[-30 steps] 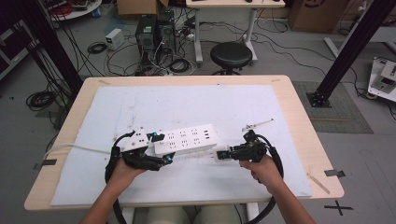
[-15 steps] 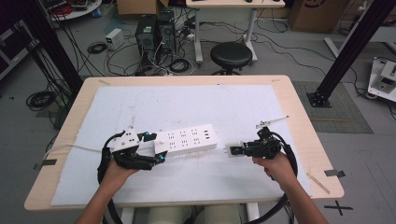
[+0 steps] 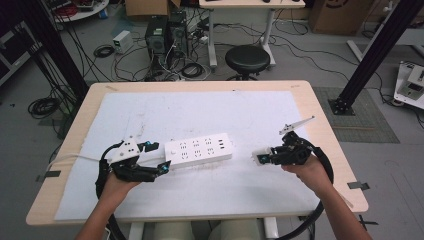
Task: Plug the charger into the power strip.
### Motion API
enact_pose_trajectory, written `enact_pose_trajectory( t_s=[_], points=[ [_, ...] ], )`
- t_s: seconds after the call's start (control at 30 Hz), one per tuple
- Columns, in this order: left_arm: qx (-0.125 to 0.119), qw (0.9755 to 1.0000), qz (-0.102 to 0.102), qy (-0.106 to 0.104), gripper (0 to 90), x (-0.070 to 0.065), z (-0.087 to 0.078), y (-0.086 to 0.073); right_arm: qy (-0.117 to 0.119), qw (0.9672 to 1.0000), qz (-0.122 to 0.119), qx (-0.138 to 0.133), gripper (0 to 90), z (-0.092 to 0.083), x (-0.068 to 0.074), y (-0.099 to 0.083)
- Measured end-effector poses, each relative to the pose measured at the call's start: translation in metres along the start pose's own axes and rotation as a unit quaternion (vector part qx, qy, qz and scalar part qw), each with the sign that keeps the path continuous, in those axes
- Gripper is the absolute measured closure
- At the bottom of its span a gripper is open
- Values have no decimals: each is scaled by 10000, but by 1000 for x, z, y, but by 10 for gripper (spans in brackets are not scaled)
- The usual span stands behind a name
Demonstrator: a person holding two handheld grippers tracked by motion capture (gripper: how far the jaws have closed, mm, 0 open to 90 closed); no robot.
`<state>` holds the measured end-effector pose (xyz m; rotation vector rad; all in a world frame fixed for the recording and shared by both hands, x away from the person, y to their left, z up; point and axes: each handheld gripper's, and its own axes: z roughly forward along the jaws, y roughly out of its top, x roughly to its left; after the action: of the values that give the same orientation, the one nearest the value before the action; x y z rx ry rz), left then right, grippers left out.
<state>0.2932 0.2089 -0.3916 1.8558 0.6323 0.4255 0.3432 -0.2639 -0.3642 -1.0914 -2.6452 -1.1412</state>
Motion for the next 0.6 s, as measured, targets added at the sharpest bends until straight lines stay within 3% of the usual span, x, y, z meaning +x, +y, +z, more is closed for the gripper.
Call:
enact_pose_trajectory(
  t_s=[0.5, 0.6],
  points=[
    [15, 10000, -21, -10, 247, 2, -1, -2, -328, 9980, -392, 380, 633, -14, -5, 2],
    [21, 10000, -36, 5, 246, 3, -2, -3, -520, 9947, -661, 597, 633, -18, -5, 8]
  ],
)
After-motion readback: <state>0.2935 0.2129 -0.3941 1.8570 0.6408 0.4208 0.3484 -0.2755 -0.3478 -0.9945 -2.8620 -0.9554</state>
